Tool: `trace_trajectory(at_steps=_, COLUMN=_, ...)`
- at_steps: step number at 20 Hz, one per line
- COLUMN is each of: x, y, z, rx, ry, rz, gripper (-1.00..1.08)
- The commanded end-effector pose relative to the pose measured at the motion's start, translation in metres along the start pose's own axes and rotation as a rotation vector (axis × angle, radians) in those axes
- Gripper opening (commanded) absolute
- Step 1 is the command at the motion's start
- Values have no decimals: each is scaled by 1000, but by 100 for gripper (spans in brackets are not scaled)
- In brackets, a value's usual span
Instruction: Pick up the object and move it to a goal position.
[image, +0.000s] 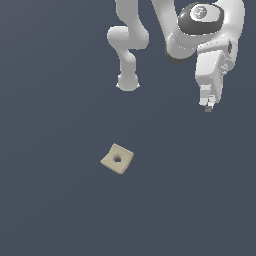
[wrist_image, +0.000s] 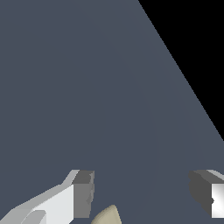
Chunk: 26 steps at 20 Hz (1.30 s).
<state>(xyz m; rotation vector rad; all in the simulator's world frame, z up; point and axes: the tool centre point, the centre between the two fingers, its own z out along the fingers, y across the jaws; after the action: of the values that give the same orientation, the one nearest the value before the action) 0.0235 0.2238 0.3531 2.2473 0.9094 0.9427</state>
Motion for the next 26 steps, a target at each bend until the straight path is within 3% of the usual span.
trace_trajectory(at_steps=1, x=-28, y=-14, z=36, rx=-17, ry=-54, rz=-44, gripper=68)
trace_trajectory(at_steps=8, x=-134, y=-44, z=130, rx=-33, ry=-226, rz=-143, gripper=68)
trace_trajectory(at_steps=15, x=-227, y=-60, z=183, rx=-29, ry=-358, rz=-197, gripper=68)
trace_trajectory(at_steps=20, x=-266, y=-65, z=200, rx=-25, ry=-410, rz=-213, gripper=68)
trace_trajectory(at_steps=26, x=-277, y=-66, z=204, rx=-24, ry=-424, rz=-217, gripper=68)
